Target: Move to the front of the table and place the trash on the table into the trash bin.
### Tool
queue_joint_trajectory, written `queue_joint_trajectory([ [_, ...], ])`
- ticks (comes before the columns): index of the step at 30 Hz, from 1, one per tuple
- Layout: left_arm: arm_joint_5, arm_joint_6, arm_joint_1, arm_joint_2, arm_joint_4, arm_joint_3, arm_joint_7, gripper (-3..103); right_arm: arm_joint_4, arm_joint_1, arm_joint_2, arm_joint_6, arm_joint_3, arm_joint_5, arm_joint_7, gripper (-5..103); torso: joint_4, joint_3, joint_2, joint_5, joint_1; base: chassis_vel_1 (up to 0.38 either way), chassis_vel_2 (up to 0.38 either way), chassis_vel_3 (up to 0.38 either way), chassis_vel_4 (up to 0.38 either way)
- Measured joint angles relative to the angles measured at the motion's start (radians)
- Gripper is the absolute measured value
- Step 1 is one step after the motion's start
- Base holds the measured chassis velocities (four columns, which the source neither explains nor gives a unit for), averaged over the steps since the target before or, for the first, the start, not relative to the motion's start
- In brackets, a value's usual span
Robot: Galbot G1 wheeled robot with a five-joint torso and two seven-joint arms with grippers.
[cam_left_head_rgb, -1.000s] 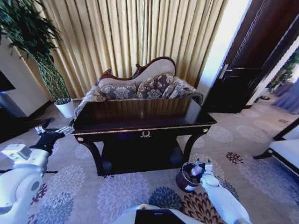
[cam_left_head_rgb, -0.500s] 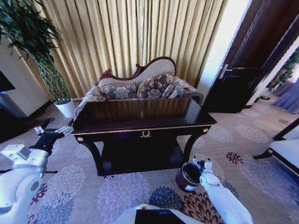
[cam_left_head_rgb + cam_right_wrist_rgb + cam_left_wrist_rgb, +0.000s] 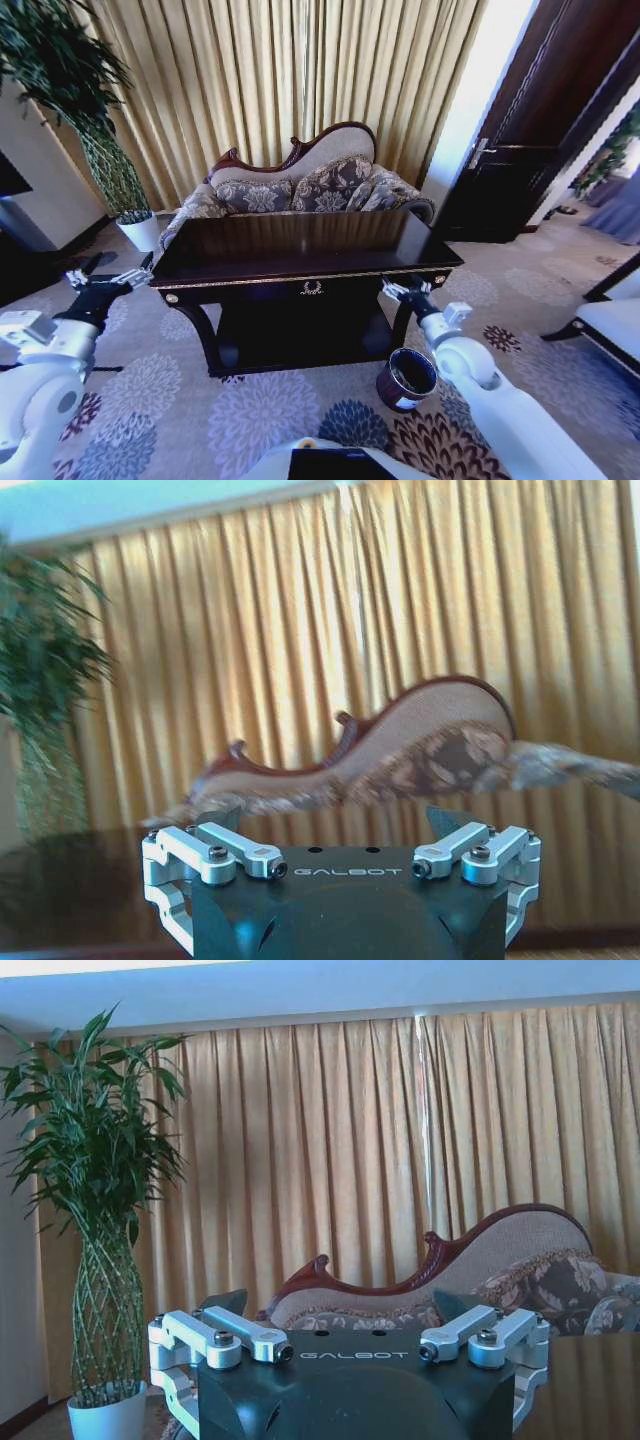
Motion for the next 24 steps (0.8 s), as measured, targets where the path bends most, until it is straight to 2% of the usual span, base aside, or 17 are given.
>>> queue_joint_trajectory([
  [3,0.001,0.001,0.000,-0.003,-0.004,0.004,0.000,100,0.079,-0.018,-0.006,-0.016,0.006,0.001,0.032,100,-0.0001,0.000,0.000,0.0001,0.000,0.000,0.000,0.000,0.000],
  [24,0.004,0.001,0.005,0.004,0.000,0.013,0.001,100,0.143,-0.093,0.004,-0.018,0.077,-0.015,0.037,100,0.0000,0.000,0.000,0.0003,0.000,0.011,-0.013,-0.012,0.012],
])
